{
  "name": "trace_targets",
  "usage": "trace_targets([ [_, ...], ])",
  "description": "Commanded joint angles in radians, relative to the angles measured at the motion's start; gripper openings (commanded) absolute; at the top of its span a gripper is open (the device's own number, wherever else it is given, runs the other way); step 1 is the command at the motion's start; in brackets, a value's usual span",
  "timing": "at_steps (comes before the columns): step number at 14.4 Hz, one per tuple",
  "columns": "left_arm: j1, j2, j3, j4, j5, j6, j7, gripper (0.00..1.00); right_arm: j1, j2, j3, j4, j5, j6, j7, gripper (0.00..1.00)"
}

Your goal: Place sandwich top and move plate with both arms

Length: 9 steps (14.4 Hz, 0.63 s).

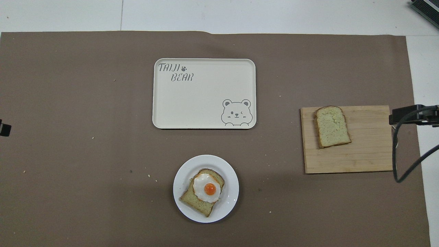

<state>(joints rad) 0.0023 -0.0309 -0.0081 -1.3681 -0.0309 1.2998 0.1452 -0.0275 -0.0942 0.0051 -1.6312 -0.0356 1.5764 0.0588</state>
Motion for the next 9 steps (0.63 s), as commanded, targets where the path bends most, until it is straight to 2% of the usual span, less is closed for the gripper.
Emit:
trace_targets([
  [1,0.008,-0.027,-0.003,-0.031,-0.003,-0.001,-0.004,1.00,-0.003,-0.010,0.006,-0.007,-0.006,-0.009,0.009,1.00],
  [9,0.007,-0.027,-0.003,-0.032,-0.003,-0.001,-0.004,1.00,-0.003,-0.035,0.003,-0.041,-0.006,-0.007,0.004,1.00],
])
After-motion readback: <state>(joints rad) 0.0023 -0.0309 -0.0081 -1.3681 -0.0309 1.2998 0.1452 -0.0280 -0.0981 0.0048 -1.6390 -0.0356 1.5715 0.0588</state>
